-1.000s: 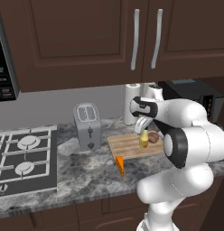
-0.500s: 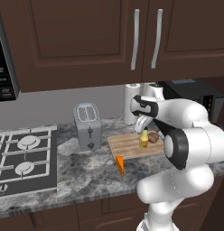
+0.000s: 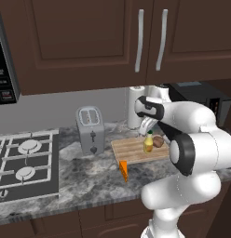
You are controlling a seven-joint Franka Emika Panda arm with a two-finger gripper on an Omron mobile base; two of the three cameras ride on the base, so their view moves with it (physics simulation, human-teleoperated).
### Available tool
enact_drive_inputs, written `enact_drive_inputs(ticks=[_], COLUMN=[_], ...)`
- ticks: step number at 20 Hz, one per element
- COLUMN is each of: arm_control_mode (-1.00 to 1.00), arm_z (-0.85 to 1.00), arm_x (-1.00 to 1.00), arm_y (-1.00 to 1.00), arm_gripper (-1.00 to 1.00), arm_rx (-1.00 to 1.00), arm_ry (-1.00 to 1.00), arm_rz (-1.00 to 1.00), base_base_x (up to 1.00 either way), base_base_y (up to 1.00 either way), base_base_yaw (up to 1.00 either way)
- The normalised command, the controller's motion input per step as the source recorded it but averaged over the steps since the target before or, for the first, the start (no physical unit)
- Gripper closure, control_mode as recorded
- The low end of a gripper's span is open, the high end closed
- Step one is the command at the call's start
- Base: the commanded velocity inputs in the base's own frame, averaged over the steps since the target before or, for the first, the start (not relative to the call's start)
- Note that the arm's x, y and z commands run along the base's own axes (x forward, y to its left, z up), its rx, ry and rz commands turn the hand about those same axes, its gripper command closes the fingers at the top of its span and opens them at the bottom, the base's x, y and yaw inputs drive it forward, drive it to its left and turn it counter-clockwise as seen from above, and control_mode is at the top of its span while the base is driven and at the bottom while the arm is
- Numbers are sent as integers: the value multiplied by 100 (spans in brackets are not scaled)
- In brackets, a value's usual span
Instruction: Retrieve the reheated potato from the microwave, then place the potato, cheese, and condiment on the cutting board.
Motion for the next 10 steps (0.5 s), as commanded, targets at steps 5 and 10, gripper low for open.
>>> enact_drive_inputs(ticks=[5, 10], arm_control_mode=[-100, -100], arm_z=[0, -2], arm_x=[0, 0], arm_y=[0, 0], arm_gripper=[-100, -100], arm_rx=[6, 9], arm_ry=[0, 0], arm_rz=[0, 1], base_base_x=[0, 0], base_base_y=[0, 0], base_base_yaw=[0, 0])
